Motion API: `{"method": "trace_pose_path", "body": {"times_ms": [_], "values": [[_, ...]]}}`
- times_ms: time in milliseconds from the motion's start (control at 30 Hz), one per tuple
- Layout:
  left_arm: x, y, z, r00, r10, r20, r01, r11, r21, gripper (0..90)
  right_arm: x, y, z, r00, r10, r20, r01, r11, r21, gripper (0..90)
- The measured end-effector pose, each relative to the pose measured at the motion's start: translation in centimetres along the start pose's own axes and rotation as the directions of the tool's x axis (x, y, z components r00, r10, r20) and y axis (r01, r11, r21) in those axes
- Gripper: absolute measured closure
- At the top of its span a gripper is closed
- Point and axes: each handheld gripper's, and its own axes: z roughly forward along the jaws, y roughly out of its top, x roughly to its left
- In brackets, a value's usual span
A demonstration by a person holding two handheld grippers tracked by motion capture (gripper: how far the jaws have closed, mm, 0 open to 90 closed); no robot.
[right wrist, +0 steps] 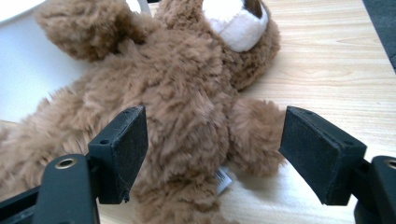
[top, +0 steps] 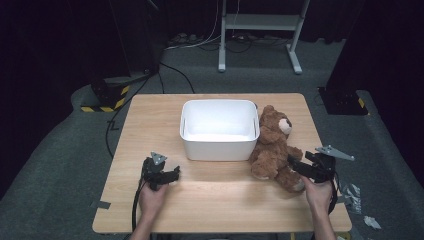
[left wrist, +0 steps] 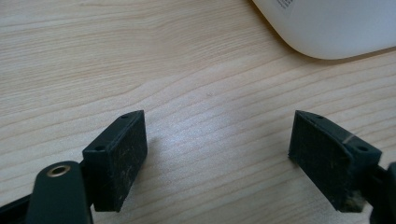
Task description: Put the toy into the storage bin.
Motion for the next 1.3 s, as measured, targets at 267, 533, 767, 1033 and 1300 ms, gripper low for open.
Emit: {"method": "trace_pose_path", "body": {"times_ms": [267, 533, 767, 1033, 1300], "values": [[0.0, 0.0, 0.0, 1.0, -0.001, 0.0, 0.001, 1.0, 0.0, 19.3, -0.1, 1.2, 0.9, 0.9991, 0.033, -0.027, -0.032, 0.999, 0.02, 22.5], [0.0, 0.0, 0.0, 1.0, 0.0, 0.0, 0.0, 1.0, 0.0, 19.3, -0.2, 2.1, 1.8, 0.9989, 0.041, -0.022, -0.04, 0.999, 0.034, 21.2], [0.0, 0.0, 0.0, 1.0, 0.0, 0.0, 0.0, 1.0, 0.0, 19.3, 0.1, 3.0, 2.3, 0.9994, 0.026, -0.024, -0.025, 0.999, 0.046, 20.2], [0.0, 0.0, 0.0, 1.0, 0.003, 0.001, -0.003, 1.0, 0.002, 19.3, 0.3, 4.2, 3.6, 0.9991, 0.037, -0.02, -0.035, 0.997, 0.066, 19.1], [0.0, 0.0, 0.0, 1.0, 0.003, 0.001, -0.003, 1.0, 0.003, 19.3, 0.2, 5.0, 4.8, 0.9985, 0.054, -0.01, -0.053, 0.995, 0.088, 18.0]]}}
